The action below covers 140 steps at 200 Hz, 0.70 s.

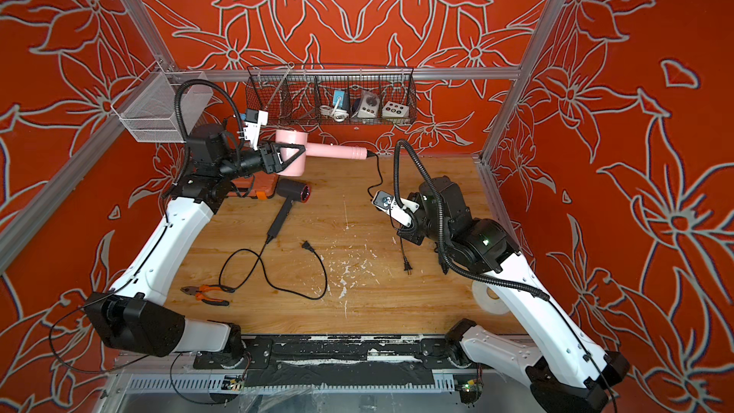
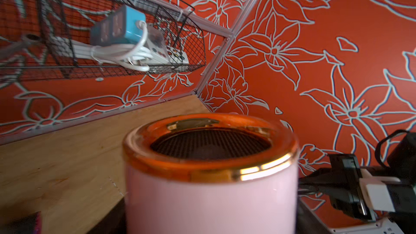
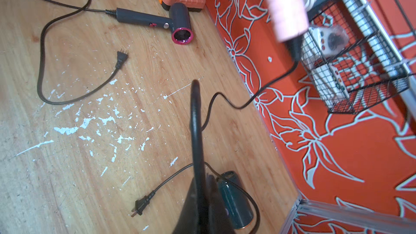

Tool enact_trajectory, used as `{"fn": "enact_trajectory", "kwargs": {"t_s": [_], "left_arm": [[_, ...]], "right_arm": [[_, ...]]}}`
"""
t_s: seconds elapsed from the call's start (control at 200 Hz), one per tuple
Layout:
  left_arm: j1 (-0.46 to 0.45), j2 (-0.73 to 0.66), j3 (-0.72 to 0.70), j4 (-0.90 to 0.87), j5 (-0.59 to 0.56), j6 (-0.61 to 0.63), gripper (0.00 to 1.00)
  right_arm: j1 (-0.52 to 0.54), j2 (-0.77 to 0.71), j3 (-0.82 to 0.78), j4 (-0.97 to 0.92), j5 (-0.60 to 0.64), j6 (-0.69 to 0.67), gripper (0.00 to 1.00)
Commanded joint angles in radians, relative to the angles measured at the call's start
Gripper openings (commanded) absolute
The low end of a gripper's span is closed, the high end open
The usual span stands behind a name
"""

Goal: Wrap the cord around the hair dryer
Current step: Wrap the power cord around the hair dryer.

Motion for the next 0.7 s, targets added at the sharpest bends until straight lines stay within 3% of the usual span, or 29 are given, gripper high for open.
{"fn": "enact_trajectory", "kwargs": {"t_s": [0.0,0.42,0.696], "left_arm": [[-0.043,0.017,-0.033,0.058,0.035,0.072,0.00],[-0.169,-0.018,-0.241,0.133,0.135,0.119,0.00],[-0.241,-0.110,-0.381,0.184,0.207,0.111,0.00]], "right_arm": [[0.012,0.014,0.082,-0.083,-0.029,-0.125,0.00],[0.015,0.121,0.248,-0.054,0.060,-0.254,0.00],[0.010,0.248,0.331,0.016,0.033,-0.272,0.00]]}}
